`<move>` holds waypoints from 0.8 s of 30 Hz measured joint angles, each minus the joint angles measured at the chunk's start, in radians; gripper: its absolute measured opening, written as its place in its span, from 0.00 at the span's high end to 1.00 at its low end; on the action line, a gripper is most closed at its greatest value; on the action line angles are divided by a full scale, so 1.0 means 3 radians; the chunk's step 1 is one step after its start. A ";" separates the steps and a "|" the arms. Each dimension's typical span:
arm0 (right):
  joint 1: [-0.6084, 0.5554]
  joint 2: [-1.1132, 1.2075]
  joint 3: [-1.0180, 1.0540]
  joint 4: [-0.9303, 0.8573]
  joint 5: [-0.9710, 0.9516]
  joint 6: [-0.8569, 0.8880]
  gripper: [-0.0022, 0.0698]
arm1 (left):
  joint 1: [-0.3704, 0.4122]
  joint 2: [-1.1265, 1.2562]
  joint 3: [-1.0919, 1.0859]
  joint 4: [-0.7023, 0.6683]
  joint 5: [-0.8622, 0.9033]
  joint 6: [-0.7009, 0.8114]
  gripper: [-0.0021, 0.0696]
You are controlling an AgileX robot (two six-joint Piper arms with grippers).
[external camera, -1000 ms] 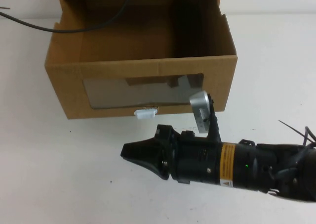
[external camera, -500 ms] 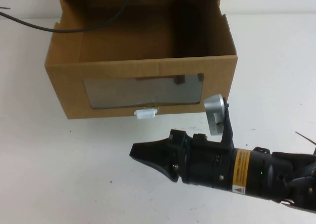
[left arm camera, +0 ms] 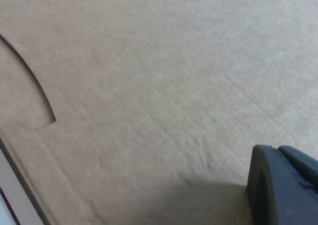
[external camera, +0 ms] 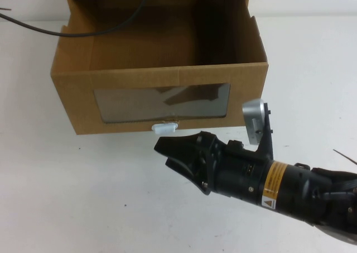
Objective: Open the shoe box
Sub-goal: 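Pull the top drawer of the cardboard box fully open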
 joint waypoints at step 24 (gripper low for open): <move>0.0000 0.0441 -0.0294 0.0533 -0.0321 -0.0249 0.59 | 0.0000 0.0000 0.0000 -0.0002 0.0000 -0.0002 0.98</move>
